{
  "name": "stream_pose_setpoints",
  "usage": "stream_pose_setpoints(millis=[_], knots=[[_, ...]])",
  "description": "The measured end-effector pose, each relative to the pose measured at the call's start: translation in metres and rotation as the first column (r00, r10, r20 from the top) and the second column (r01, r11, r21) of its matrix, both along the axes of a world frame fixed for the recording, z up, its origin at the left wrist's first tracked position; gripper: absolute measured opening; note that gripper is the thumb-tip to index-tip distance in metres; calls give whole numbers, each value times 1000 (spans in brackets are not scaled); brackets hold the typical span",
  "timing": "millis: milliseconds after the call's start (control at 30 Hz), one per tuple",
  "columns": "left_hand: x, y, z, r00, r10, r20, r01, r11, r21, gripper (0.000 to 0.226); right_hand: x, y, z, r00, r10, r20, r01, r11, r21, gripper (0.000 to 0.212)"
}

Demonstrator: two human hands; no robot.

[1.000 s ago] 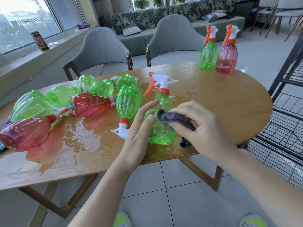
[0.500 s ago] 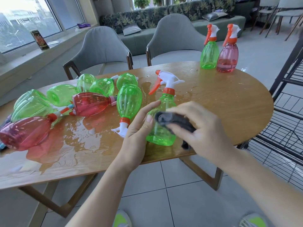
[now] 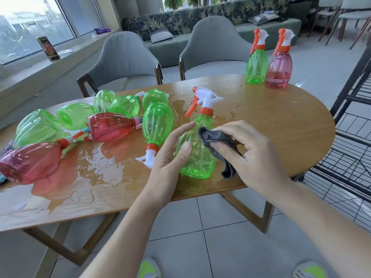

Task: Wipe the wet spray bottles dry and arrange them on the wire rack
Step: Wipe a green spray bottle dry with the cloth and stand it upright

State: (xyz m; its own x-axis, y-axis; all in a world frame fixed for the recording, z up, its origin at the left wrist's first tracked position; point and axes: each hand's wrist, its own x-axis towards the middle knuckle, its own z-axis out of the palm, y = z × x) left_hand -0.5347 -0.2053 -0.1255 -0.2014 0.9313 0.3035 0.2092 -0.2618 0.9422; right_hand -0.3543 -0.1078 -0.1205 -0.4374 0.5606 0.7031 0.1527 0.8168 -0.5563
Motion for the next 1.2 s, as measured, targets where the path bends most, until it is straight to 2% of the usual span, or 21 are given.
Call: stream_pose_setpoints(millis=[133,233,300,400,533,633,800,867,967,1100,1200], knots=[[0,2,-1,1000,-13,28,13,1000,-28,43,-2,4,4,998,-32,-61,28,997,-66,23],[-2,3,-3,997,-3,77,5,1000,-31,45,-5,-3,2,999,24,-44,-26,998,-64,23],[-4,4,-4,995,13,102,-11,1000,-26,48,-5,-10,-2,996,87,-16,-88,996,-15,23],[-4,5,-3,991,25,132,-21,999,-34,39,-4,-19,-11,985,150,86,-160,979,124,23],[-7,5,-3,986,11,163,-5,999,-40,39,-2,-25,-17,970,135,203,-188,944,272,22],[-6,4,-2,981,5,196,4,999,-45,39,-2,-20,-14,974,104,199,-164,935,314,23],[-5,3,-4,991,-1,134,4,1000,-28,42,-3,-8,3,999,35,-1,-34,989,141,25],[-5,2,-5,995,-25,92,28,999,-33,44,-1,0,11,997,-13,-76,11,1000,-22,23],[-4,2,-4,995,-55,86,58,998,-28,42,-1,9,15,981,-65,-183,14,965,-263,24],[-8,2,-3,996,-61,72,62,998,-19,38,-2,8,10,980,-40,-196,-25,947,-320,24],[-8,2,-3,997,-43,56,45,999,-25,39,0,2,4,990,13,-141,-48,968,-246,19]])
